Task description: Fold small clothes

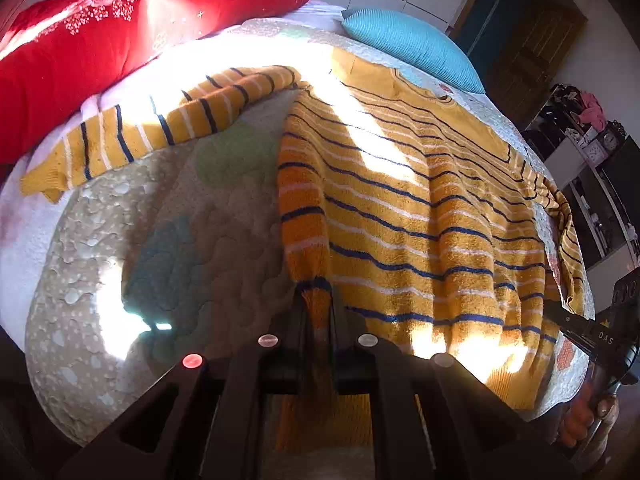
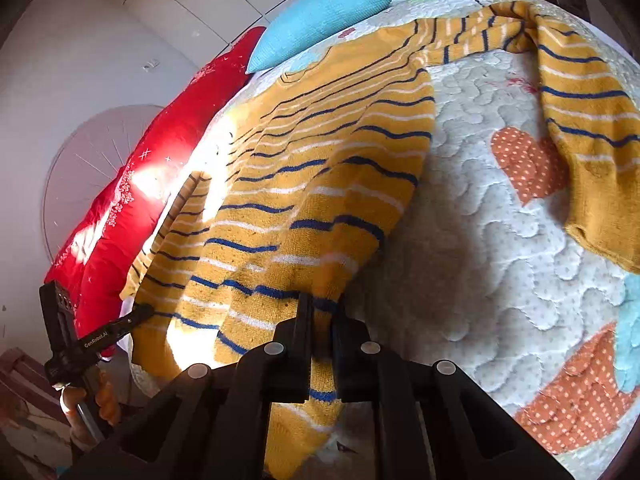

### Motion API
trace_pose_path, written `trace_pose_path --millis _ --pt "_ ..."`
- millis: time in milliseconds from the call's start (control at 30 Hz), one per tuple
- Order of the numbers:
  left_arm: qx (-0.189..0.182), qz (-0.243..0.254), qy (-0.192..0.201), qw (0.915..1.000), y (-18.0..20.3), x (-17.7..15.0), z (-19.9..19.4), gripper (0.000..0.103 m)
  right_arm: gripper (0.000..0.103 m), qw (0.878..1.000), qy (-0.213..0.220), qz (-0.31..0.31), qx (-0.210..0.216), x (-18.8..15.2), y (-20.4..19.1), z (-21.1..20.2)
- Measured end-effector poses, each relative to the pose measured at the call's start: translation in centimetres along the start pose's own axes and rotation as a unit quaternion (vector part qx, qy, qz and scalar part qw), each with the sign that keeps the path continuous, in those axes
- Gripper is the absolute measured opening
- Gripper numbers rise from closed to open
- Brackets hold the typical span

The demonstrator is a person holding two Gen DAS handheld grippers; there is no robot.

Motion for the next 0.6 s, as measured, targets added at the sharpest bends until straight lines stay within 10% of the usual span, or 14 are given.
trace_pose_path --millis 367,500,600 --pt "0.001 -0.038 -0.002 0.9993 -3.0 -2.6 -2.3 0.016 0.01 0.998 0.008 0.056 -0.032 -2.5 6.3 -5.6" --pt "0.023 -0.106 0.049 0.9929 -8.2 -0.8 -3.4 0.068 0.02 0.997 0.037 0.056 -0.044 -0.9 5.9 -6.4" --pt "0.044 -0.171 0.081 0.9811 -13.2 1.2 -2.8 0.069 0.022 0.997 0.041 0.045 -0.052 -0.1 4.8 -6.0"
Point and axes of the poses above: each gripper's, at about its wrist camera, not at the fingertips, and z roughly the way its jaws point, y to its right, x to its top, the point moved 2 cm from there along z, roughly the way its jaws point, and after that the axes turned 4 degrees about z, right-handed, at the moved point
